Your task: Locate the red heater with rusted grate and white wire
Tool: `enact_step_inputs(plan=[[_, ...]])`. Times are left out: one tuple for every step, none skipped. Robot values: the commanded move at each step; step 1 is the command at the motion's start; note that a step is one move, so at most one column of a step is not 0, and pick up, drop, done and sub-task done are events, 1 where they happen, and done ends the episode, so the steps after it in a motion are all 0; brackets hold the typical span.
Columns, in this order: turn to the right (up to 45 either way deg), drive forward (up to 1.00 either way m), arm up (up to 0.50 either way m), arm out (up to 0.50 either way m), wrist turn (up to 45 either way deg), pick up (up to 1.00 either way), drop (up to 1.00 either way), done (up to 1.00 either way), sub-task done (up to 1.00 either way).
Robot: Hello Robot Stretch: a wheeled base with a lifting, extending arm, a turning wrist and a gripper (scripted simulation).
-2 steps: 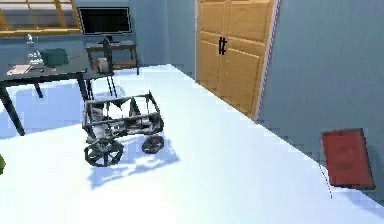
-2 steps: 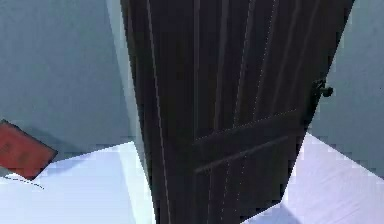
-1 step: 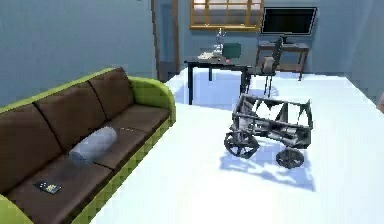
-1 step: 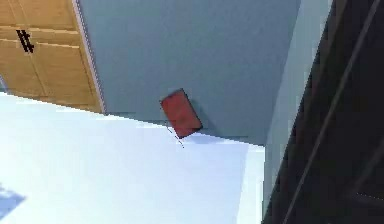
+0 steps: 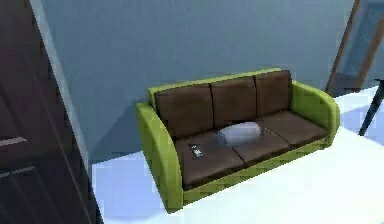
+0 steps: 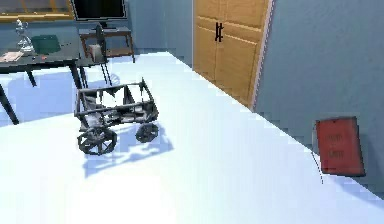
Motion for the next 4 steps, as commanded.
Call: enact_step_inputs(plan=[[-24.0,0.0,0.0,0.0,0.0,0.0,0.0,0.0,0.0],[0.0,0.15,0.0,0.0,0.0,0.0,0.0,0.0,0.0],[45.0,0.0,0.0,0.0,0.0,0.0,0.0,0.0,0.0],[45.0,0.0,0.0,0.0,0.0,0.0,0.0,0.0,0.0]])
